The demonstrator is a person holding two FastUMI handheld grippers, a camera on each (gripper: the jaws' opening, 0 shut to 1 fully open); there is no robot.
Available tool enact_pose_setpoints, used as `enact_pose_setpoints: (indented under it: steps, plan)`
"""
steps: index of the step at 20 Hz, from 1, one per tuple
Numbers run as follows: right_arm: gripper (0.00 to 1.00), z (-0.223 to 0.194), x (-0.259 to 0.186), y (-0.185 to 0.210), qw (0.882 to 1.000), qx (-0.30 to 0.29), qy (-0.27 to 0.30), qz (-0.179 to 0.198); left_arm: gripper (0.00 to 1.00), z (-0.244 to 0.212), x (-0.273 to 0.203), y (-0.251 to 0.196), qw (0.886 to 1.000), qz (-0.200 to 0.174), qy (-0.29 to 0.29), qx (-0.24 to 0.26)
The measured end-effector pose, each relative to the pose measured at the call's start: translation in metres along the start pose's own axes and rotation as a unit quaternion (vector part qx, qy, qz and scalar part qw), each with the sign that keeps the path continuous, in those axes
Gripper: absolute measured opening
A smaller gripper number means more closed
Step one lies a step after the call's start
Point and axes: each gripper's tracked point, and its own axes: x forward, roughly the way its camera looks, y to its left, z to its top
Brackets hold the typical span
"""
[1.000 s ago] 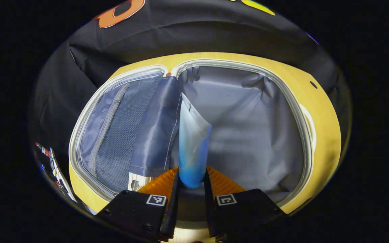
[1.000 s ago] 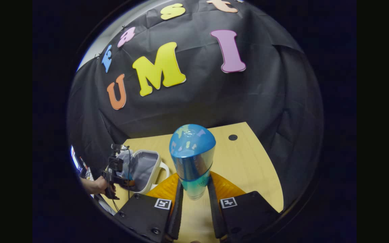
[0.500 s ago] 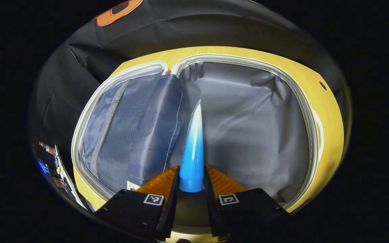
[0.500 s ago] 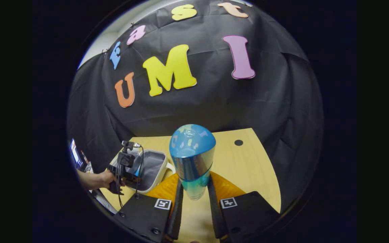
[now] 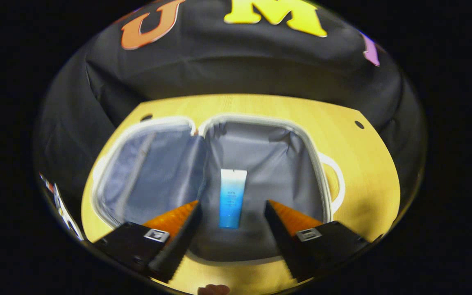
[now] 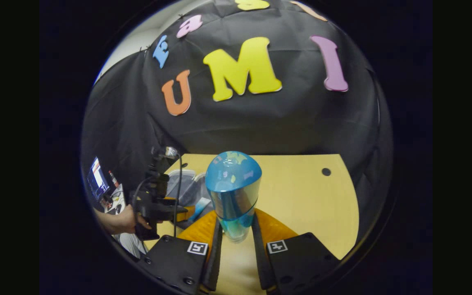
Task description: First open the suitcase, pack the skin care products into it, and then close the suitcase.
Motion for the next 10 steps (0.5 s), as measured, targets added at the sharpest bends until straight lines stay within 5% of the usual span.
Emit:
enact_pose_setpoints:
  steps: [1,4,10]
  plan:
    - [0.36,-0.003,0.02,0.018,1.0,0.004,0.013,0.014,0.99,0.0,-0.013,0.011,1.0,0.007,-0.019,0.004]
    - [0.36,-0.025,0.085,0.066,0.998,0.008,0.057,0.039,0.98,-0.004,-0.055,0.043,0.998,0.024,-0.059,-0.024]
    - [0.36,-0.106,0.181,0.101,0.986,0.033,0.162,0.01,0.99,-0.052,-0.098,0.105,0.991,0.047,-0.063,-0.105]
